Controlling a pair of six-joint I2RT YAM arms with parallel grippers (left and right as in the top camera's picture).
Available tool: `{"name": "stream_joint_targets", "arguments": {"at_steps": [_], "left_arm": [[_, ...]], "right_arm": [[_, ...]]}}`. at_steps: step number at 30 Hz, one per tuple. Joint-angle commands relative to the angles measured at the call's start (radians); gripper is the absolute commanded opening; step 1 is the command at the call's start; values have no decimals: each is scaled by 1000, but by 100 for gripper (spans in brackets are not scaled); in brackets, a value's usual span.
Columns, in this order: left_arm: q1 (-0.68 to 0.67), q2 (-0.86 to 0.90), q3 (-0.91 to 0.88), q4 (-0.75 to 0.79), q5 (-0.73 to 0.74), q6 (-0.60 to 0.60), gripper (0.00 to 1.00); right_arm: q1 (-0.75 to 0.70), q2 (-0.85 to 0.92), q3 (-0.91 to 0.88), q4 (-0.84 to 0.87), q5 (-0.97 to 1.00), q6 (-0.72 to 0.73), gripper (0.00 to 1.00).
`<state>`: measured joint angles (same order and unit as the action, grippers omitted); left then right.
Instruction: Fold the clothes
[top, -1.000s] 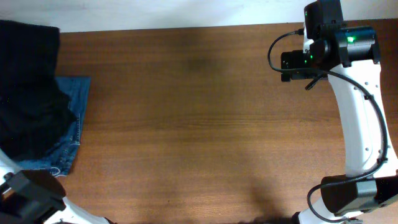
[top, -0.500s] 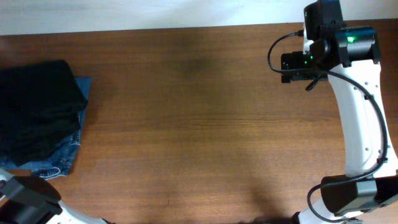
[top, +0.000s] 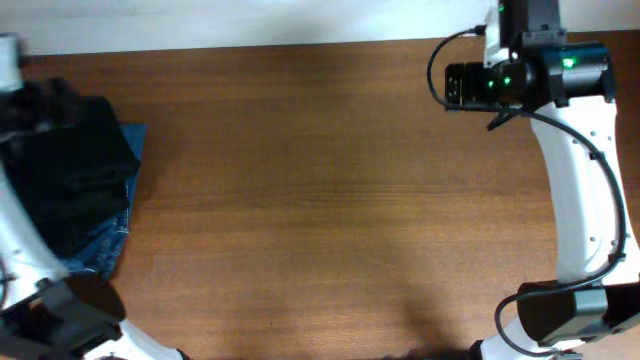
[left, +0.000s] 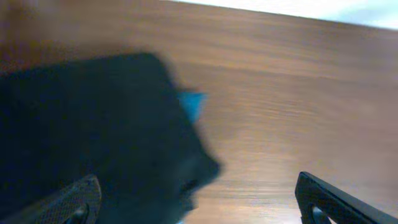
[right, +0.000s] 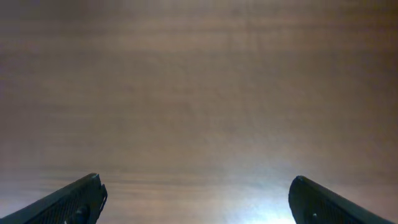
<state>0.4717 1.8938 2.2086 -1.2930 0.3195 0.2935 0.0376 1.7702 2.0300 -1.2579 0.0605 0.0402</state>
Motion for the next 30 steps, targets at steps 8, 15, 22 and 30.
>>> {"name": "stream_joint_targets", "arguments": {"at_steps": [8, 15, 22, 30], "left_arm": [[-259, -43, 13, -25, 24, 14, 99], [-291, -49, 13, -132, 29, -21, 99], [-329, -151, -18, -147, 46, -12, 99], [-391, -474, -370, 66, 24, -9, 100]], "right_arm": [[-159, 2, 12, -62, -137, -63, 99], [-184, -79, 12, -229, -113, -58, 99], [-182, -336, -68, -278, -100, -48, 99], [-167, -848, -497, -58, -110, -114, 99]]}}
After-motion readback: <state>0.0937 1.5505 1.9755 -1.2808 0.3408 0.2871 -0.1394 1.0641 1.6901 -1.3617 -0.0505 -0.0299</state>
